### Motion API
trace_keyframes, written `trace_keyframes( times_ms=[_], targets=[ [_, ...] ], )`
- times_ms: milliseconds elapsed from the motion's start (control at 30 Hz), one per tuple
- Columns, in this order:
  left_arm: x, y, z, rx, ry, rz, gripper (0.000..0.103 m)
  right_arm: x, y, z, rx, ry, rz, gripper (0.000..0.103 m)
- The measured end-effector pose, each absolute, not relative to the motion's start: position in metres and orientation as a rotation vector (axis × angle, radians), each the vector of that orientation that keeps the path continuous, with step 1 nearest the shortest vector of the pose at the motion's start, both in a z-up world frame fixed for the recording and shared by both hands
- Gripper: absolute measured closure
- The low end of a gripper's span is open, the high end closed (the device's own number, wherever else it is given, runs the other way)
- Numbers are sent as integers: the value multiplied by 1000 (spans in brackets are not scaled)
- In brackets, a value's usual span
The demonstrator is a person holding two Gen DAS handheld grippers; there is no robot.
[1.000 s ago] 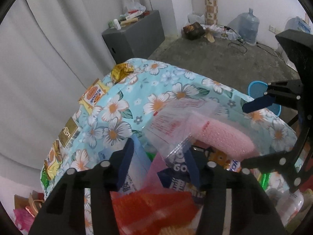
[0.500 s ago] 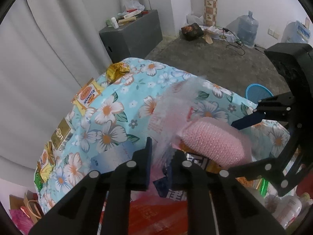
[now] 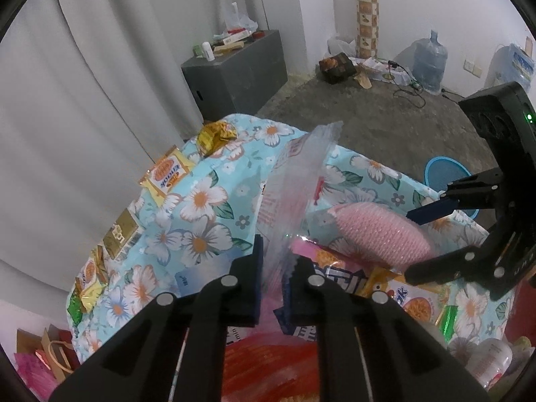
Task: Collect trash
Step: 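Grasp the clear plastic bag with the left gripper while the right grasps the pink mesh cup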
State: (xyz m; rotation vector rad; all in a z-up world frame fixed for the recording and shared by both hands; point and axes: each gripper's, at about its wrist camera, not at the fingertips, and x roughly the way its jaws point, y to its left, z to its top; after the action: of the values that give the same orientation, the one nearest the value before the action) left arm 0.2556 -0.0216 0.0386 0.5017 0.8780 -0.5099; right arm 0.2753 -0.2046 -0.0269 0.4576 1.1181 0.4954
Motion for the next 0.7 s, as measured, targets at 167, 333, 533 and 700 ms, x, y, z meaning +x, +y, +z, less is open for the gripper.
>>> trace_keyframes(
  times_ms=[167,333,533,700],
  targets=[
    [255,-17,45,483,868,-502,94,266,-214,-21,496,1092,491,27],
    [252,-15,51,469,854,-503,94,256,-224,-15,522,1074,481,27],
    [251,-13,57,453,849,-492,94,250,-234,-13,562,1055,479,27],
    [250,-12,60,445,848,-492,94,249,-242,-12,589,1037,480,27]
  ],
)
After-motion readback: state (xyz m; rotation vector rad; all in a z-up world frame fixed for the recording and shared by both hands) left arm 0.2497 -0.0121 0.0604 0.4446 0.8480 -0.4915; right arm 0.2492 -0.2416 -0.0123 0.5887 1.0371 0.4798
